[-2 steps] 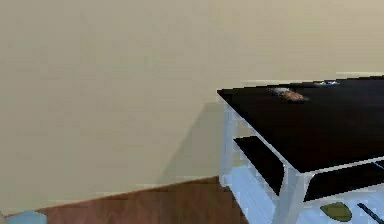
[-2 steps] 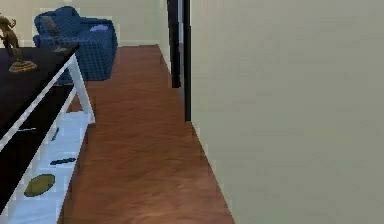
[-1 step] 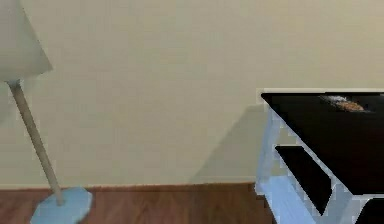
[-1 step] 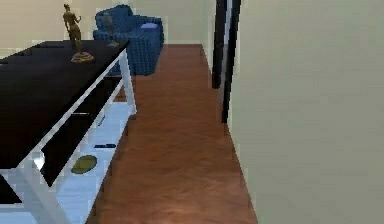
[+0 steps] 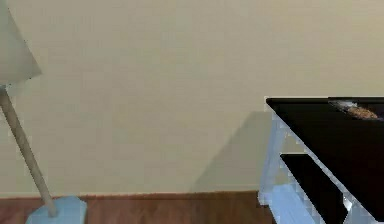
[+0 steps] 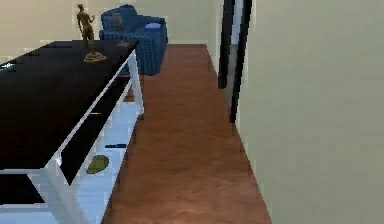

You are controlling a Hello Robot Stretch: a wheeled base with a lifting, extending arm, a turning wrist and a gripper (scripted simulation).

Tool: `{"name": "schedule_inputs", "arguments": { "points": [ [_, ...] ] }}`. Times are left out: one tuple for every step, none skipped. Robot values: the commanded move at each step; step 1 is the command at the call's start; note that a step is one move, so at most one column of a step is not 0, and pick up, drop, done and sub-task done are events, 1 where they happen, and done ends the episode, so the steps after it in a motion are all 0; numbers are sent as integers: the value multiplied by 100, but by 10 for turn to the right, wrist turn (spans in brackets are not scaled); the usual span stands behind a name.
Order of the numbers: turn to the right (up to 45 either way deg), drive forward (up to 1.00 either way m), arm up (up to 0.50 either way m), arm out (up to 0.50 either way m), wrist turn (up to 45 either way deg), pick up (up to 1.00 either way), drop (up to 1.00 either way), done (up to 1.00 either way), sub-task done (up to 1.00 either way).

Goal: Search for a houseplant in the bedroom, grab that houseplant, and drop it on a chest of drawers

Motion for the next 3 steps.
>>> {"name": "schedule_inputs", "arguments": {
  "points": [
    [450, 0, 0, 0, 0, 0, 0, 0, 0],
    [450, 0, 0, 0, 0, 0, 0, 0, 0],
    [60, 0, 0, 0, 0, 0, 0, 0, 0]
  ]
}}
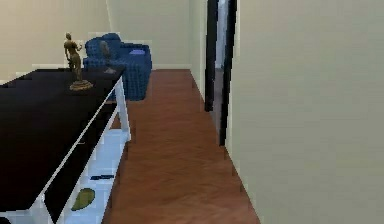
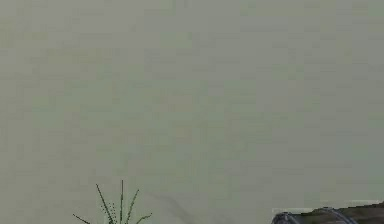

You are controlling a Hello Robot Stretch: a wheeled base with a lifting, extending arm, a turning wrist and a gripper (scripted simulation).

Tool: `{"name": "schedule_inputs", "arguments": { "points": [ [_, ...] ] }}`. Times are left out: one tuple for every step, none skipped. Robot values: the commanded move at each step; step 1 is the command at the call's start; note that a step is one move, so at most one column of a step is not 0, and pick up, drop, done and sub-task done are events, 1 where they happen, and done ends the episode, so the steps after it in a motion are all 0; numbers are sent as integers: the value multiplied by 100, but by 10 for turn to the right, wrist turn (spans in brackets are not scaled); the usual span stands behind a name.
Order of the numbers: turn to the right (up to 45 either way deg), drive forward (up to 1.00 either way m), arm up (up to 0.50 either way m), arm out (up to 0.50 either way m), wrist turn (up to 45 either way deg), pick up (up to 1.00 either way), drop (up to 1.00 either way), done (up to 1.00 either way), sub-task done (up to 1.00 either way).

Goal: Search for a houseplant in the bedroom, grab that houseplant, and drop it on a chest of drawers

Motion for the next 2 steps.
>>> {"name": "schedule_inputs", "arguments": {
  "points": [
    [0, 60, 0, 0, 0, 0, 0, 0, 0],
    [-60, 0, 0, 0, 0, 0, 0, 0, 0]
  ]
}}
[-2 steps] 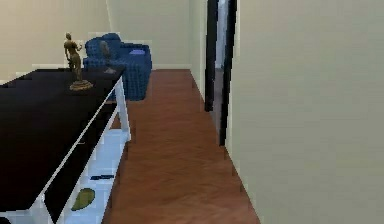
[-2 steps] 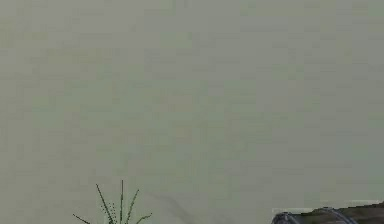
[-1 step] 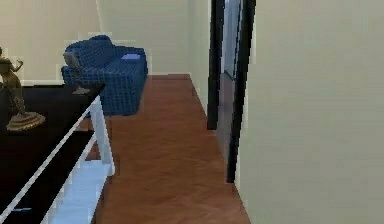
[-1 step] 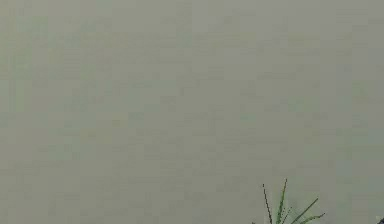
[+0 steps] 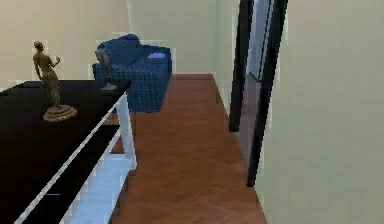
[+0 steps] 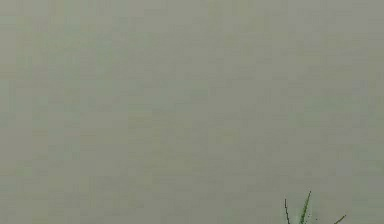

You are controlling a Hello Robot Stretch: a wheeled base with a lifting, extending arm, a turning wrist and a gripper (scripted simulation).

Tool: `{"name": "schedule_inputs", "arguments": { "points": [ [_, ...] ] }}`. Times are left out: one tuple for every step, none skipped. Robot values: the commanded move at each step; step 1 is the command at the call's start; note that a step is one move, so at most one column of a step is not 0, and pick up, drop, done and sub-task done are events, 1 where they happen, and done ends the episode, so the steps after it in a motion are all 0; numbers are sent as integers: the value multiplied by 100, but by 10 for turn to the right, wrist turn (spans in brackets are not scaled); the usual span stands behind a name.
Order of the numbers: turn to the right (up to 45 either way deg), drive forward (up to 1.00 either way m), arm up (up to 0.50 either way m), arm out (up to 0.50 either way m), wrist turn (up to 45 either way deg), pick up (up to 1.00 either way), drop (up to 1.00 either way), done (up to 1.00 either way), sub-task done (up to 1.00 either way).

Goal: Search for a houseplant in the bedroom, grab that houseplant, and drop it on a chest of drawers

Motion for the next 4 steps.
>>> {"name": "schedule_inputs", "arguments": {
  "points": [
    [0, 100, 0, 0, 0, 0, 0, 0, 0],
    [0, 65, 0, 0, 0, 0, 0, 0, 0],
    [450, 0, 0, 0, 0, 0, 0, 0, 0],
    [0, 40, 0, 0, 0, 0, 0, 0, 0]
  ]
}}
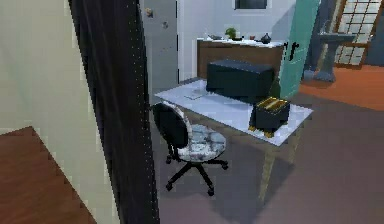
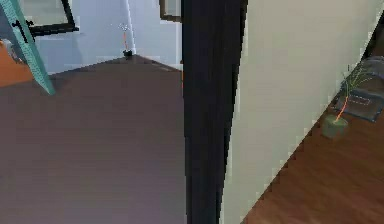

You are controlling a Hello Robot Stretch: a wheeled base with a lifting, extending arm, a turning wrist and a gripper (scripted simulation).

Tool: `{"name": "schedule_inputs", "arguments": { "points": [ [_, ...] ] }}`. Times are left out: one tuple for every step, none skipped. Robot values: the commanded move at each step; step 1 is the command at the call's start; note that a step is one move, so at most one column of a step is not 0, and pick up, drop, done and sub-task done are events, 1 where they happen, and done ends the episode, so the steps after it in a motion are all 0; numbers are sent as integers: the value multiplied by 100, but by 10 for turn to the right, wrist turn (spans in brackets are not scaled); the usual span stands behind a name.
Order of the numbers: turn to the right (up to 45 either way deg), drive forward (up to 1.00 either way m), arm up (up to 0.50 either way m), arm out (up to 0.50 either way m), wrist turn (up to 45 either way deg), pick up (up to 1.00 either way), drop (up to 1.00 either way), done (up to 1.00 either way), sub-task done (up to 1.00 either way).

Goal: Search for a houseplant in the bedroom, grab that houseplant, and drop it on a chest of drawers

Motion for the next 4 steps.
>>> {"name": "schedule_inputs", "arguments": {
  "points": [
    [420, 0, 0, 0, 0, 0, 0, 0, 0],
    [0, 100, 0, 0, 0, 0, 0, 0, 0],
    [0, 100, 0, 0, 0, 0, 0, 0, 0],
    [60, 0, 0, 0, 0, 0, 0, 0, 0]
  ]
}}
